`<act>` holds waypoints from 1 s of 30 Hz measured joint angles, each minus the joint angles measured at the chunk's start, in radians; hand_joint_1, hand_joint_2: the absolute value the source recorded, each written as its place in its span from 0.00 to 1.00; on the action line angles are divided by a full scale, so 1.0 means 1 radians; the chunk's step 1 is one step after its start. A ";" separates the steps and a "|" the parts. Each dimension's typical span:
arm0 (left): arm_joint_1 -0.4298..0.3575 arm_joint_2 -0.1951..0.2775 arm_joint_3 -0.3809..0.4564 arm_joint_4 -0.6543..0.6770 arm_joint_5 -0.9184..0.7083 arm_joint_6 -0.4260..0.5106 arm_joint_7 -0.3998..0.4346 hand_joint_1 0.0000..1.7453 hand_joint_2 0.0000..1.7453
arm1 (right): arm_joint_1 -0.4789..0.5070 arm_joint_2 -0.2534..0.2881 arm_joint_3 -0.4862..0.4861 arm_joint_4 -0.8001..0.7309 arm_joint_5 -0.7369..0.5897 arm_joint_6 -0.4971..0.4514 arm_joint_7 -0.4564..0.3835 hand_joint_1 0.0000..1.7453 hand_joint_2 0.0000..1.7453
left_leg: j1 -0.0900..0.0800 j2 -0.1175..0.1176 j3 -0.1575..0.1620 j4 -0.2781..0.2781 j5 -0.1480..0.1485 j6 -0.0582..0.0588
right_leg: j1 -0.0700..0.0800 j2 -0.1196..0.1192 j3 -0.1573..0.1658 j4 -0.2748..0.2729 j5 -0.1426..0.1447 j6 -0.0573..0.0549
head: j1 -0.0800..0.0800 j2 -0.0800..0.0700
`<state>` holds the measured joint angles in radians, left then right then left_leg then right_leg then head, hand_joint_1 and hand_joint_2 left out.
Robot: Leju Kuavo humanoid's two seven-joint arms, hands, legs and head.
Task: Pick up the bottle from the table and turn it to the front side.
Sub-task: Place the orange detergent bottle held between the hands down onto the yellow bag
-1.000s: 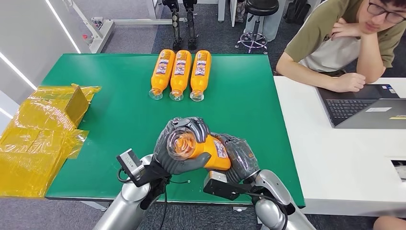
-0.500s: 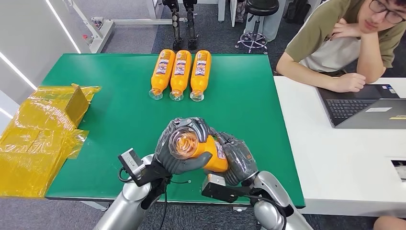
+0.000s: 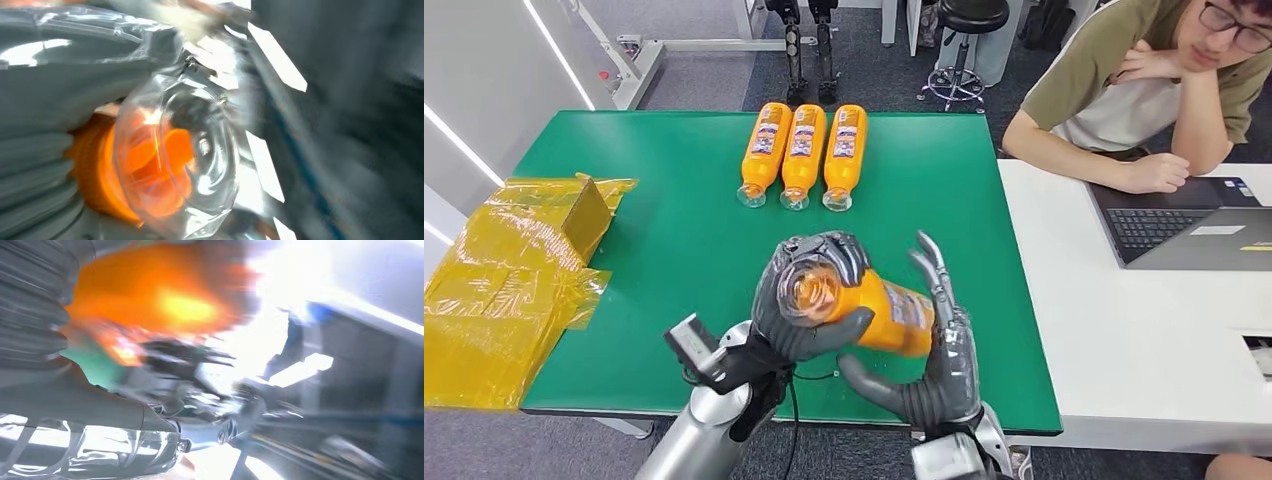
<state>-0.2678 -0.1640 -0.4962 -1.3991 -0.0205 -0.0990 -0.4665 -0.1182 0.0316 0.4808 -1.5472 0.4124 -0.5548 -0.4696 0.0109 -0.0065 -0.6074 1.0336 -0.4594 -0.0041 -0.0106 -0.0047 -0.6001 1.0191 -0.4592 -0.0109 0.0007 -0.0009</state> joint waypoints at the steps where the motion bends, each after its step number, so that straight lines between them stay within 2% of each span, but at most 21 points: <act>1: 0.011 0.002 0.008 0.000 -0.003 0.013 0.008 1.00 1.00 | 0.001 0.012 0.001 -0.028 -0.003 -0.007 -0.011 0.00 1.00 | 0.000 0.002 0.001 0.000 0.000 -0.001 | 0.000 0.002 0.000 0.000 0.000 0.000 | 0.000 0.000; 6: 0.044 0.005 0.028 -0.006 -0.046 0.042 0.025 1.00 1.00 | 0.016 0.045 0.000 -0.109 0.002 -0.023 -0.012 0.00 1.00 | 0.000 0.003 0.001 0.000 0.000 -0.001 | 0.000 0.002 0.000 0.000 0.000 0.000 | 0.000 0.000; 15: 0.047 0.053 0.154 -0.020 -0.360 0.236 0.106 1.00 1.00 | 0.069 0.076 -0.019 -0.202 0.025 -0.026 -0.026 0.00 1.00 | 0.000 0.003 0.001 0.000 0.000 -0.001 | 0.000 0.003 -0.001 0.001 0.000 0.000 | 0.000 0.000; 21: 0.049 0.073 0.202 -0.020 -0.383 0.242 0.107 1.00 1.00 | 0.090 0.076 -0.021 -0.212 0.015 -0.036 -0.043 0.00 1.00 | 0.000 0.003 0.001 0.000 0.000 -0.001 | 0.000 0.003 -0.001 0.000 0.000 0.000 | 0.000 0.000; 30: 0.049 0.079 0.214 -0.020 -0.385 0.242 0.107 1.00 1.00 | 0.091 0.076 -0.023 -0.213 0.015 -0.038 -0.044 0.00 1.00 | 0.000 0.003 0.001 0.000 0.000 -0.001 | 0.000 0.003 -0.001 0.000 0.000 0.000 | 0.000 0.000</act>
<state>-0.2186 -0.0854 -0.2827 -1.4187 -0.4055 0.1434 -0.3597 -0.0272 0.1072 0.4577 -1.7597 0.4276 -0.5931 -0.5138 0.0111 -0.0037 -0.6067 1.0336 -0.4592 -0.0046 -0.0103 -0.0015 -0.6007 1.0194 -0.4592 -0.0112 0.0008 -0.0008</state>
